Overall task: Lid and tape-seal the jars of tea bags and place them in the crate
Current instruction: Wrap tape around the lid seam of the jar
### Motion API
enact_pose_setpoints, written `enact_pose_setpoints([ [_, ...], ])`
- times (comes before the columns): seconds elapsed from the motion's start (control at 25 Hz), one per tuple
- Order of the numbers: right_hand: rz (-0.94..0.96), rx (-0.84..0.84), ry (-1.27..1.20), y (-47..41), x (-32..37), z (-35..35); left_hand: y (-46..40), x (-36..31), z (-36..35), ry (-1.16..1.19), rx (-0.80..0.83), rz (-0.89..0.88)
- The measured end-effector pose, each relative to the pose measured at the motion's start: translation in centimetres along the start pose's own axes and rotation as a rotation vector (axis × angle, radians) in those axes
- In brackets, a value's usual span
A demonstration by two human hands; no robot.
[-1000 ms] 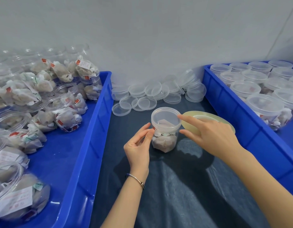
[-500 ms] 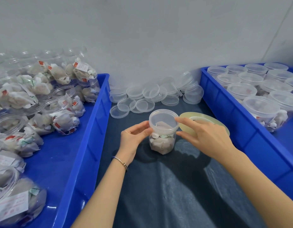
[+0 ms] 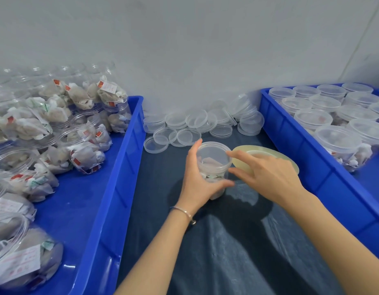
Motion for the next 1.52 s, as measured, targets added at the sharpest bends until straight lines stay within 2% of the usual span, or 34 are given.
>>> enact_pose_setpoints([
  [0.08, 0.014, 0.005, 0.071, 0.1, -0.7, 0.3, -0.7, -0.3, -0.4, -0.080, -0.113, -0.019],
  [0.24, 0.043, 0.025, 0.157, 0.6, -2.3, 1.9, -1.0, 0.7, 0.5, -0.061, -0.058, -0.033],
  [0.36, 0.086, 0.193, 0.151, 1.6, -3.7, 2.9, -0.7, 0.9, 1.2, -0.027, -0.047, -0.029],
  [0.48, 0.090, 0.255, 0.147, 2.8, -5.3, 4.0, -0.4, 1.1, 2.0, -0.013, -0.030, -0.029],
  [0.56, 0.146, 0.268, 0.093, 3.7, -6.1, 4.7, -0.1, 1.1, 2.6, 0.014, -0.027, -0.026],
  [0.68, 0.235, 0.347, -0.163, 4.6, -6.6, 5.7, 0.6, 1.3, 3.6, 0.051, 0.001, -0.006],
  [0.76, 0.251, 0.382, -0.148, 5.0, -6.6, 5.9, 1.1, 1.4, 4.1, 0.049, 0.035, 0.007],
  [0.92, 0.176, 0.311, 0.197, 4.5, -6.8, 5.9, 1.5, 1.2, 4.2, 0.064, 0.034, 0.022],
  [1.04, 0.103, 0.246, 0.335, 3.6, -6.5, 5.7, 1.6, 1.4, 4.4, 0.079, 0.049, 0.034],
  [1.24, -0.035, 0.161, 0.304, 1.4, -5.5, 3.5, 1.9, 1.3, 4.5, 0.097, 0.085, 0.042],
  [1.52, -0.119, 0.040, 0.237, -2.7, -3.7, -0.1, 2.0, 1.3, 4.8, 0.103, 0.115, 0.068],
])
Point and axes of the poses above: each hand's wrist, its own y-axis away from the middle knuckle, its own z-axis out of the back of the hand, x = y × z, the point moved 1 cm from there along -y, towards the middle knuckle, and after that the axes turned 6 degrees about y, right-handed, at the moved point
